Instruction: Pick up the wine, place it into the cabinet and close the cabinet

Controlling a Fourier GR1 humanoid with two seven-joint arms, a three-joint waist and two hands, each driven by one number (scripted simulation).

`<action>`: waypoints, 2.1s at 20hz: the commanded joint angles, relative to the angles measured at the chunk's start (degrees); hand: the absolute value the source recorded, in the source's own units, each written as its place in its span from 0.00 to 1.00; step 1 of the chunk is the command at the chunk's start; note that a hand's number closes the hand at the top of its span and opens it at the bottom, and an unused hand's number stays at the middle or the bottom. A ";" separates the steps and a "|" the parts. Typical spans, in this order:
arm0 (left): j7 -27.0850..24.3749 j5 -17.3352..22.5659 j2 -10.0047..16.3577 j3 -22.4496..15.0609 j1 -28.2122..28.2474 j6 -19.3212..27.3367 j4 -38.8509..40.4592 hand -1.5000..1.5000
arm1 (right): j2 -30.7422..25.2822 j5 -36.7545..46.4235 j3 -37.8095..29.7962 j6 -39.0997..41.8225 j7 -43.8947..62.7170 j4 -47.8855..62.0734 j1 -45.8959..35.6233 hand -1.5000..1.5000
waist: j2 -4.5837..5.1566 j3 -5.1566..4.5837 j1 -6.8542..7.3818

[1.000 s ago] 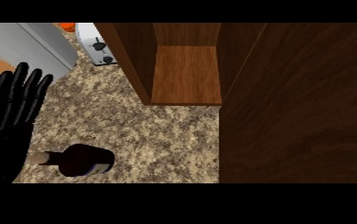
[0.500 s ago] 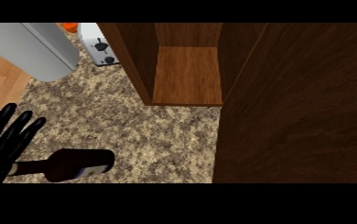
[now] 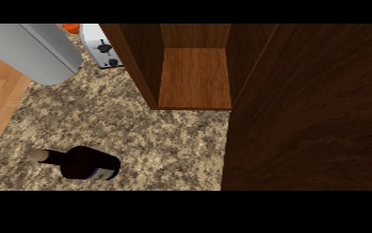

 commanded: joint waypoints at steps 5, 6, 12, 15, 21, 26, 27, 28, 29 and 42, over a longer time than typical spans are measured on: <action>6.20 7.99 -0.20 6.16 5.19 0.14 -3.83 0.00 | -2.03 -3.78 -3.78 -3.72 13.84 -9.55 -7.30 0.00 | -0.01 0.03 -0.14; 7.42 11.89 4.79 8.54 1.85 -0.08 0.87 0.00 | -2.20 -1.61 -2.09 -6.80 19.86 -10.16 -12.43 0.00 | -0.01 -0.05 -0.35; 9.44 7.90 3.50 7.67 -1.58 7.97 -4.00 0.00 | -3.66 -4.36 -6.54 -8.01 24.90 -8.68 -19.13 0.00 | 0.11 0.02 -0.85; 10.49 6.37 3.43 6.78 -4.89 7.09 -0.03 0.00 | -3.43 -5.40 -7.73 -7.17 23.56 -6.71 -20.79 0.00 | 0.22 0.03 -1.03; 8.76 -4.85 -5.09 0.03 -4.32 5.69 -0.02 0.00 | -3.39 -2.95 -5.91 -8.45 28.72 -11.05 -21.44 0.00 | 0.11 -0.02 -1.32; 10.40 -6.71 -4.34 0.92 -8.55 7.08 4.08 0.00 | -2.17 0.17 -3.70 -8.45 27.37 -6.34 -24.21 0.00 | 0.22 0.02 -0.83; 8.38 -9.88 -6.45 -0.33 -9.27 5.15 6.08 0.00 | -3.84 -2.01 -6.74 -9.57 31.91 -7.79 -27.65 0.00 | 0.18 -0.01 -1.14; 9.63 -9.61 -6.26 0.15 -8.57 6.17 5.16 0.00 | -3.42 -0.69 -6.04 -9.53 31.09 -7.82 -26.99 0.00 | 0.16 0.01 -0.91; 8.67 -10.51 -7.71 0.38 -7.65 3.80 5.35 0.00 | -4.42 -1.33 -6.25 -8.56 32.35 -9.62 -26.08 0.00 | 0.12 0.01 -0.92; 4.52 -25.51 -14.34 -3.88 -7.18 -4.90 14.13 0.00 | -2.74 -0.47 -5.41 -9.75 33.95 -13.24 -23.93 0.00 | 0.08 0.04 -0.98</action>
